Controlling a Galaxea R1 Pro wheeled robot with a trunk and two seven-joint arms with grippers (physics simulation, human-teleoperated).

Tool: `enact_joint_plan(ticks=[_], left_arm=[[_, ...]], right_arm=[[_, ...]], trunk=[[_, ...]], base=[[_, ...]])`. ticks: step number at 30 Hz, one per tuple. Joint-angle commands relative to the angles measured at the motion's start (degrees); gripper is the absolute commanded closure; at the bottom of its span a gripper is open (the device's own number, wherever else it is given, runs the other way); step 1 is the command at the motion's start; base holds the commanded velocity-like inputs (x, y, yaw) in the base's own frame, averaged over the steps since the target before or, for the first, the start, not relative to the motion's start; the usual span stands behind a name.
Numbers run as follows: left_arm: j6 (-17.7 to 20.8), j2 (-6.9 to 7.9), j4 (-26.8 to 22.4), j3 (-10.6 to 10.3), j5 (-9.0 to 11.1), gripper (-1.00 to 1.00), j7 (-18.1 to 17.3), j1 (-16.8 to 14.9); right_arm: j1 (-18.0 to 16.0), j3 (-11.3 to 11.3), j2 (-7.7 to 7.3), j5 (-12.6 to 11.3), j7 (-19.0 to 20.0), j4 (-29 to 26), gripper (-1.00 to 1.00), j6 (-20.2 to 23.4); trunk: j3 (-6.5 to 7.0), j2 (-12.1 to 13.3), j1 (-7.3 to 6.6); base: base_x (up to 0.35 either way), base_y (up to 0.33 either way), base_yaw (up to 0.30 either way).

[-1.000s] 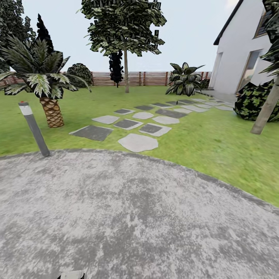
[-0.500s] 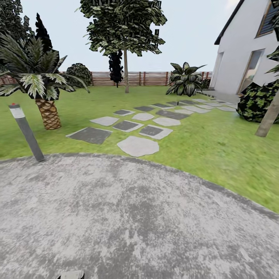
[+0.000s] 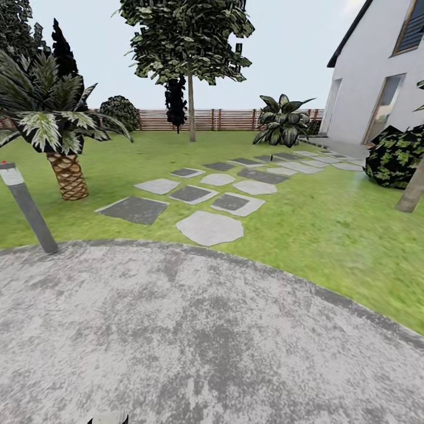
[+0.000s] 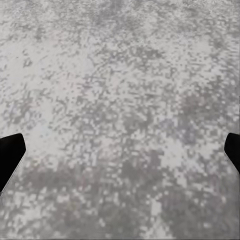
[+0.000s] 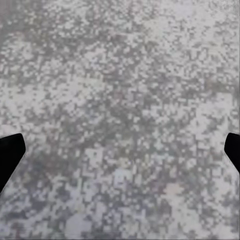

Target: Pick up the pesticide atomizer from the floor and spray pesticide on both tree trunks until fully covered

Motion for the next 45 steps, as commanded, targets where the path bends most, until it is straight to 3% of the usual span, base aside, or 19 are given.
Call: enact_joint_plan(ticks=[1,45], left_arm=[[-0.19,-0.01,0.04,0.11,0.04,-1.00,0.01,-0.03],[-0.19,-0.01,0.09,0.11,0.09,-1.00,0.01,-0.03]], right_arm=[[-0.03,0.13,-0.04,0.10,-0.03,0.04,-1.00,-0.17],[-0.03,0.13,-0.09,0.14,-0.03,0.13,-1.00,-0.10]], trunk=[[-0.05,-0.02,0.02],[-0.05,-0.02,0.02]], base=[[0.339,0.000,0.000],[0.339,0.000,0.000]])
